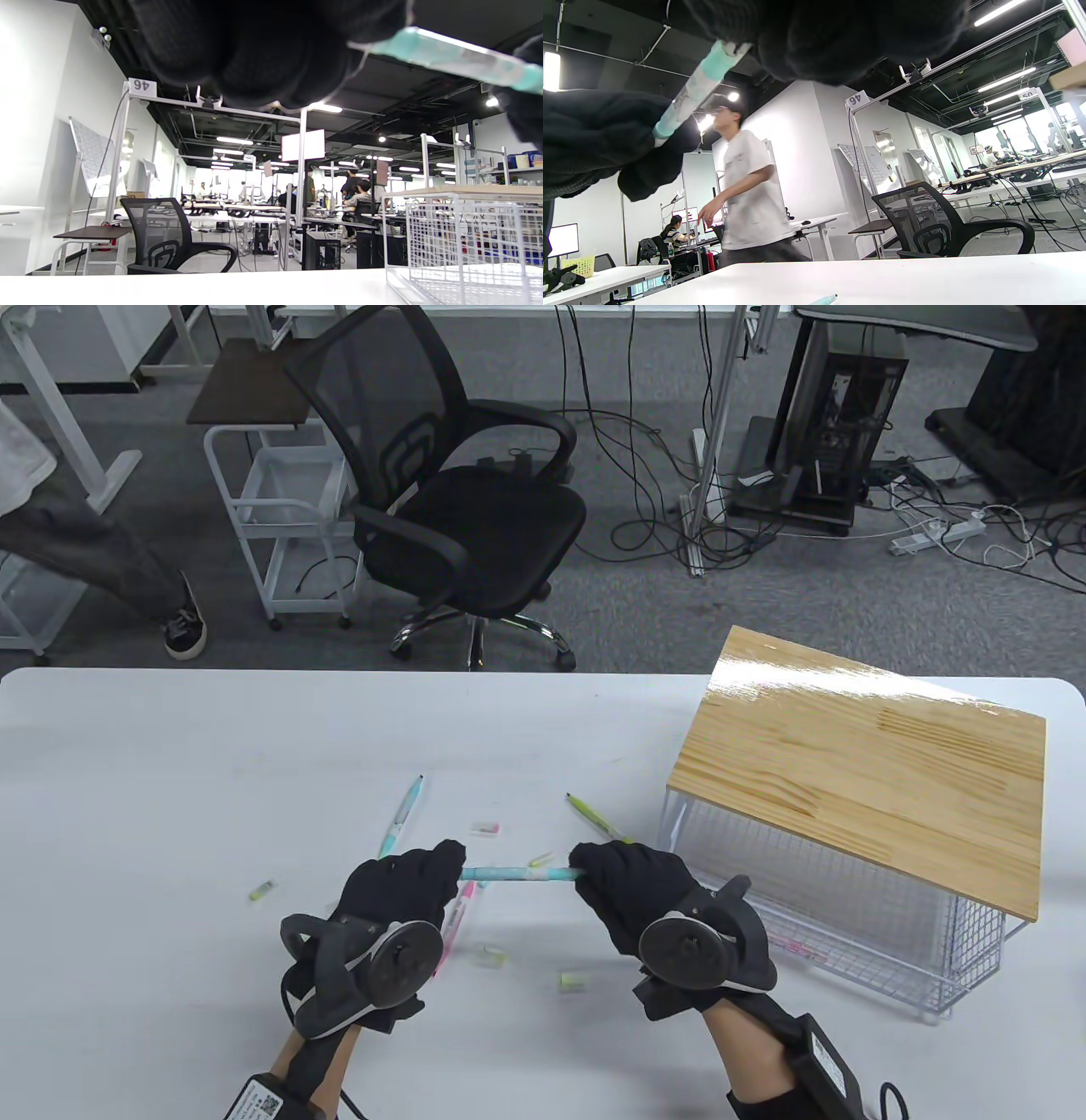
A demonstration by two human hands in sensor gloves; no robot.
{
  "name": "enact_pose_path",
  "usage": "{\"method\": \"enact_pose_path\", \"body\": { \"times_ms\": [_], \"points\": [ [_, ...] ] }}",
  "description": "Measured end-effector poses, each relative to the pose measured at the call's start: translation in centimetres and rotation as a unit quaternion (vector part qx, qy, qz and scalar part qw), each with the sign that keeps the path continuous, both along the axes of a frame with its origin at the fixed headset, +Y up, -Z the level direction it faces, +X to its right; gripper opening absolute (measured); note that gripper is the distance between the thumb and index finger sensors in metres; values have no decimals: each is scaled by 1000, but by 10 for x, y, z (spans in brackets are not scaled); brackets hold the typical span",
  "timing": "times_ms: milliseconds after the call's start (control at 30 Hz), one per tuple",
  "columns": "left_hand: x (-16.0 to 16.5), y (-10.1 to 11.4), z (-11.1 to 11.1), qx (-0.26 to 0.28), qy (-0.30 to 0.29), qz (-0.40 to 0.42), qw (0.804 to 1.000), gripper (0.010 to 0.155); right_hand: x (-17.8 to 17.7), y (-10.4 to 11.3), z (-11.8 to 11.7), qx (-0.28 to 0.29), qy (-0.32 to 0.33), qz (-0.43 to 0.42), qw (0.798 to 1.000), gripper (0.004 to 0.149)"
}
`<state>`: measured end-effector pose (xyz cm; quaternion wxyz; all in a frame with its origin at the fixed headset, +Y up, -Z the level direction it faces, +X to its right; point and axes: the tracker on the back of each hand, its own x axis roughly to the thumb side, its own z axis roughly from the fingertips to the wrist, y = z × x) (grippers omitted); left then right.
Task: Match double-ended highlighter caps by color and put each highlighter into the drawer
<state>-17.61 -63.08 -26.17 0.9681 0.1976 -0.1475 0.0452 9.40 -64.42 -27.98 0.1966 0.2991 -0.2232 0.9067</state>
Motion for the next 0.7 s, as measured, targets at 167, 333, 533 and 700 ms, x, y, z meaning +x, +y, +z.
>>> {"method": "enact_pose_path", "body": {
  "times_ms": [167,333,533,700],
  "points": [
    [2,0,0,-2,-2,2,1000,48,-1,2,3,21,-9,14,1000,42],
    [2,-3,-3,-14,-6,-1,1000,48,-2,2,4,25,-14,38,999,43],
    [-1,-4,-6,-35,1,-2,999,48,-11,4,9,40,-49,137,989,43],
    [1,-8,-8,-45,9,-17,999,48,-27,1,19,93,-118,251,956,43]
  ]
}}
